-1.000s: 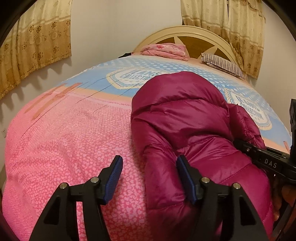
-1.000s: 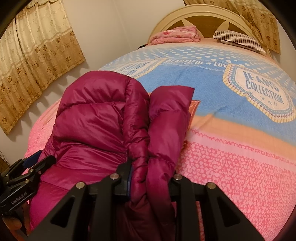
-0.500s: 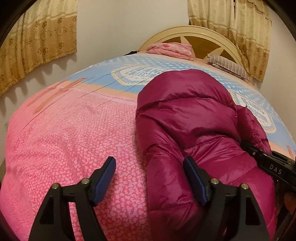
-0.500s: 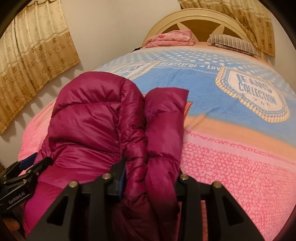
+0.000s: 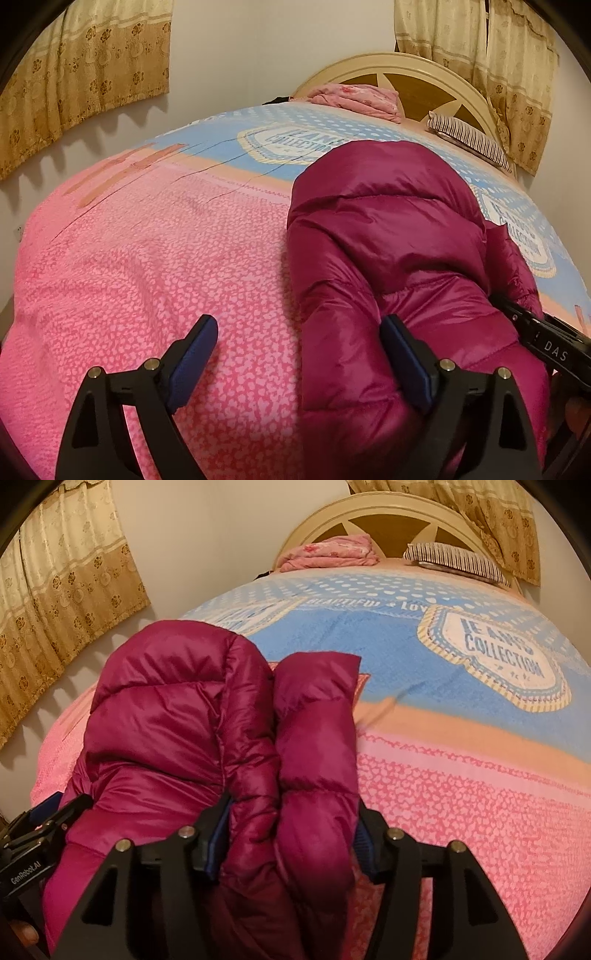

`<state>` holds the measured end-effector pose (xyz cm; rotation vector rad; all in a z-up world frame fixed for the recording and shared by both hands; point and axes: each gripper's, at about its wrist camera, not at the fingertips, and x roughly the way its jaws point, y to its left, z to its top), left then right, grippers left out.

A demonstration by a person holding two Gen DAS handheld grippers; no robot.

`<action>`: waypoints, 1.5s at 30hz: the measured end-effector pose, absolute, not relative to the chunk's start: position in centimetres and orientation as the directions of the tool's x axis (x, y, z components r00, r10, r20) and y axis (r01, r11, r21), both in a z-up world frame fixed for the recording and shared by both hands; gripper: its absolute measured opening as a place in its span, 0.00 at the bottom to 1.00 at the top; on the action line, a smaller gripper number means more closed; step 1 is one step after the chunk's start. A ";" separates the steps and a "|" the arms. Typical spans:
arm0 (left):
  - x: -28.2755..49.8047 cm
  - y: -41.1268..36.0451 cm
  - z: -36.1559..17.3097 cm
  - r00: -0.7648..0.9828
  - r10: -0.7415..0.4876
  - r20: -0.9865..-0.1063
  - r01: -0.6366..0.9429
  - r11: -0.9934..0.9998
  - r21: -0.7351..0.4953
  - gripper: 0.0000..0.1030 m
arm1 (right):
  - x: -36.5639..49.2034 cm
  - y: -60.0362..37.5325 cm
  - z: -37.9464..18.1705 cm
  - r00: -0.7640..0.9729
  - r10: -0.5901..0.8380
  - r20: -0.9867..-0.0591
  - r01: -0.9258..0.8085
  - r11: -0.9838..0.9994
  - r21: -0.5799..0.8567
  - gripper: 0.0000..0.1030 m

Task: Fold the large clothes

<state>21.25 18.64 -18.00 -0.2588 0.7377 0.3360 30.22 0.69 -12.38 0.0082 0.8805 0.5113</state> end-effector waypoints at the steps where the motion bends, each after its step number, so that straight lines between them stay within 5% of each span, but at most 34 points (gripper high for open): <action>1: 21.0 18.7 -17.7 0.691 0.204 -0.693 -0.385 0.916 -0.114 0.88 | 30.1 0.5 -12.3 0.527 0.433 -0.731 -0.423 0.880 0.217 0.57; 7: 18.0 18.0 -14.7 0.725 0.228 -0.650 -0.384 0.917 -0.107 0.88 | 28.8 -0.7 -9.7 0.565 0.437 -0.700 -0.411 0.884 0.221 0.58; 18: 11.6 16.2 -6.6 0.839 0.244 -0.487 -0.345 0.930 -0.128 0.88 | 21.8 -2.9 -2.3 0.664 0.469 -0.582 -0.449 0.873 0.191 0.75; 45: 10.8 16.2 -5.1 0.859 0.231 -0.457 -0.326 0.934 -0.142 0.88 | 18.8 -3.9 0.0 0.710 0.465 -0.529 -0.468 0.873 0.140 0.78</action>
